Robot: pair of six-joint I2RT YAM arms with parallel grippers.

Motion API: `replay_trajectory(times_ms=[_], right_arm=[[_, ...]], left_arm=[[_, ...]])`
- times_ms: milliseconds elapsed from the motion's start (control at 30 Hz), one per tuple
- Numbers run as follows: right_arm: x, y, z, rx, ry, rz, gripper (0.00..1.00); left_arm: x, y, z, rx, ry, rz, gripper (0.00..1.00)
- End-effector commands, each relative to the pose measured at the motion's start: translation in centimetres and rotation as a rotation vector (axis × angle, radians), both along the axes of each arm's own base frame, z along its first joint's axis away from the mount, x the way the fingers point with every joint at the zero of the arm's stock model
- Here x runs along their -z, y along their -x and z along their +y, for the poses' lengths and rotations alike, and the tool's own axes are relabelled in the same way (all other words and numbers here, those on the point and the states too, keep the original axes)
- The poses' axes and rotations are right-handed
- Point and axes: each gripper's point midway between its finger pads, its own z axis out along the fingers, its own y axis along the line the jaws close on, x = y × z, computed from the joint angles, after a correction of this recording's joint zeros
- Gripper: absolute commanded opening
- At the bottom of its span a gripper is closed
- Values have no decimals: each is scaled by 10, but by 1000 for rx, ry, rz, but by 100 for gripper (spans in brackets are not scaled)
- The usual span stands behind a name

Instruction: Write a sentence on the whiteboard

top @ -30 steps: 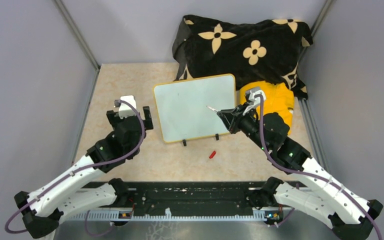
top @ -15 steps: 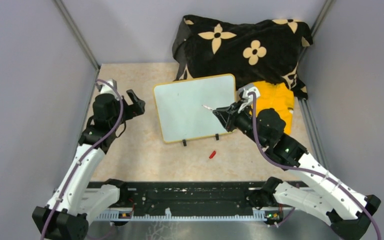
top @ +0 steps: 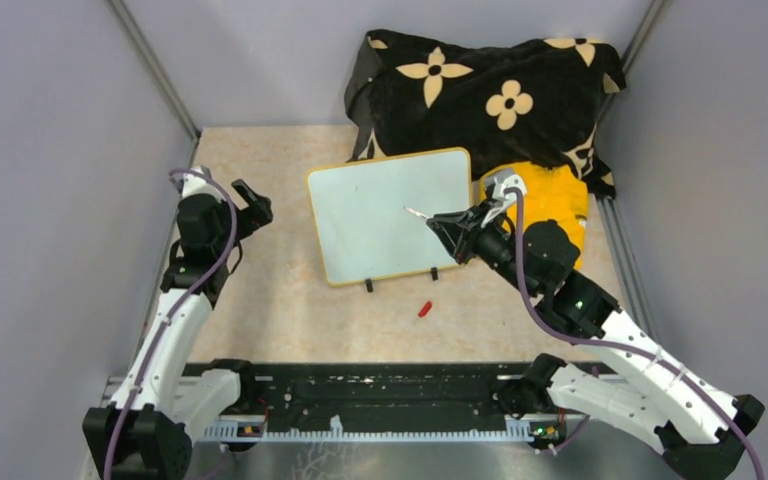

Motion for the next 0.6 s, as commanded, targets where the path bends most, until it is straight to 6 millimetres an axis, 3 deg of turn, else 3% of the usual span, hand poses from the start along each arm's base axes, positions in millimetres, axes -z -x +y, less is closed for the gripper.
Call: replay_trajectory(times_ms=[0, 200, 333, 567], right_arm=[[-19, 3, -1, -11, -52, -54, 0], [-18, 3, -4, -2, -49, -58, 0], [-20, 2, -4, 4, -48, -66, 0], [-21, 6, -6, -1, -60, -61, 0]], left_arm=[[-8, -19, -43, 254, 50, -59, 99], [-18, -29, -78, 496, 108, -191, 99], [-20, -20, -88, 651, 194, -288, 99], [-13, 12, -123, 971, 270, -376, 99]])
